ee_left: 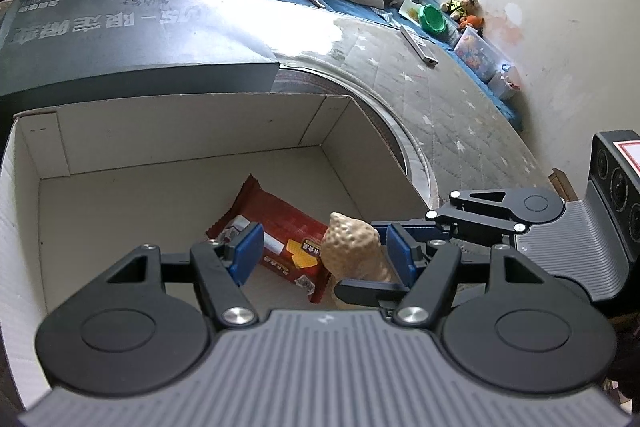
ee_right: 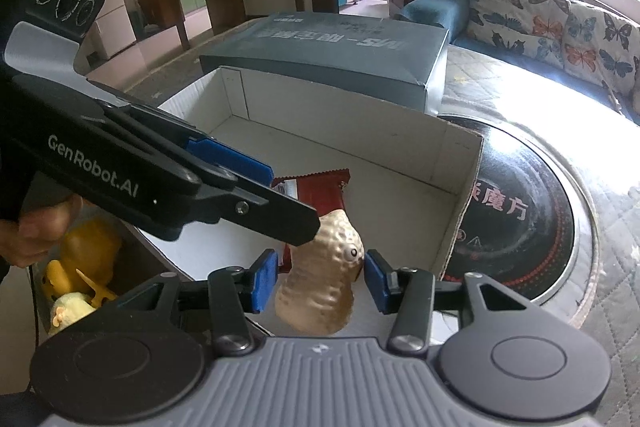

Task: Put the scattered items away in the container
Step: 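Carry the peanut toy into the box and release it beside the snack bar, then lower the right tool onto the yellow plush chick and close it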

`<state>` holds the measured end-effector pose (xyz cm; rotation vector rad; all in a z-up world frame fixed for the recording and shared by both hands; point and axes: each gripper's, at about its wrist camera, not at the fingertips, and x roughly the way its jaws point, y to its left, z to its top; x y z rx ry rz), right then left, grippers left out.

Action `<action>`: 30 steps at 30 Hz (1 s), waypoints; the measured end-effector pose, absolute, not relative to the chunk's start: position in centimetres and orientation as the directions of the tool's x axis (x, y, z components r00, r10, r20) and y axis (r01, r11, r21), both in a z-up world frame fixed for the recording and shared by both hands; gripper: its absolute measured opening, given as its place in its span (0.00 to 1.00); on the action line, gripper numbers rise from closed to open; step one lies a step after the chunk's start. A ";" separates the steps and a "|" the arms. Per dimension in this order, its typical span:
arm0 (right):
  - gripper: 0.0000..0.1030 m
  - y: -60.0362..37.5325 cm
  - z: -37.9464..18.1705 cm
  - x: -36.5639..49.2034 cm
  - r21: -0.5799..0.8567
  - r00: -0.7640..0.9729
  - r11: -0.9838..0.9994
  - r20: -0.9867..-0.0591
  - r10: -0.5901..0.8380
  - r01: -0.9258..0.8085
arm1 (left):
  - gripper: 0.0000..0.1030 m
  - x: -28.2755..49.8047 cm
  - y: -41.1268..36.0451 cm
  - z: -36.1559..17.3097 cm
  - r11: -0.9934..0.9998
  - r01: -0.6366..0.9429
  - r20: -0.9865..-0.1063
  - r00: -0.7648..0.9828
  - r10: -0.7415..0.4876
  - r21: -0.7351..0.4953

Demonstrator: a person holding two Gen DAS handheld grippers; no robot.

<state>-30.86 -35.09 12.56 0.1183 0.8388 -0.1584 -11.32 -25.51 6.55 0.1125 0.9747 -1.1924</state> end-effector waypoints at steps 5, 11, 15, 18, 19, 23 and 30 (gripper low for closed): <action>0.50 -34.9 12.9 -31.1 0.027 0.667 0.981 -0.736 -0.110 0.192 | 0.65 -11.2 -24.5 7.0 0.426 0.811 -0.680 0.049 -0.732 -0.401; 0.54 -34.1 13.9 -32.3 0.002 0.692 0.979 -0.707 -0.143 0.204 | 0.65 -11.6 -22.7 7.9 0.441 0.809 -0.670 0.079 -0.738 -0.390; 0.55 -33.1 14.7 -33.7 -0.025 0.714 0.979 -0.681 -0.165 0.202 | 0.65 -12.1 -21.3 8.5 0.449 0.813 -0.665 0.106 -0.740 -0.371; 0.60 -31.9 15.4 -35.1 -0.043 0.732 0.982 -0.660 -0.168 0.187 | 0.65 -12.5 -20.1 8.8 0.457 0.809 -0.659 0.119 -0.743 -0.369; 0.61 -31.5 15.7 -35.5 -0.046 0.738 0.983 -0.654 -0.165 0.179 | 0.65 -12.5 -19.6 9.0 0.460 0.808 -0.656 0.125 -0.744 -0.369; 0.61 -29.2 16.1 -37.1 -0.060 0.750 0.990 -0.648 -0.134 0.124 | 0.65 -13.1 -17.8 9.4 0.468 0.805 -0.649 0.141 -0.748 -0.365; 0.69 -25.1 15.4 -38.0 -0.040 0.739 0.999 -0.673 -0.012 -0.021 | 0.65 -14.4 -15.4 9.7 0.466 0.812 -0.645 0.150 -0.749 -0.352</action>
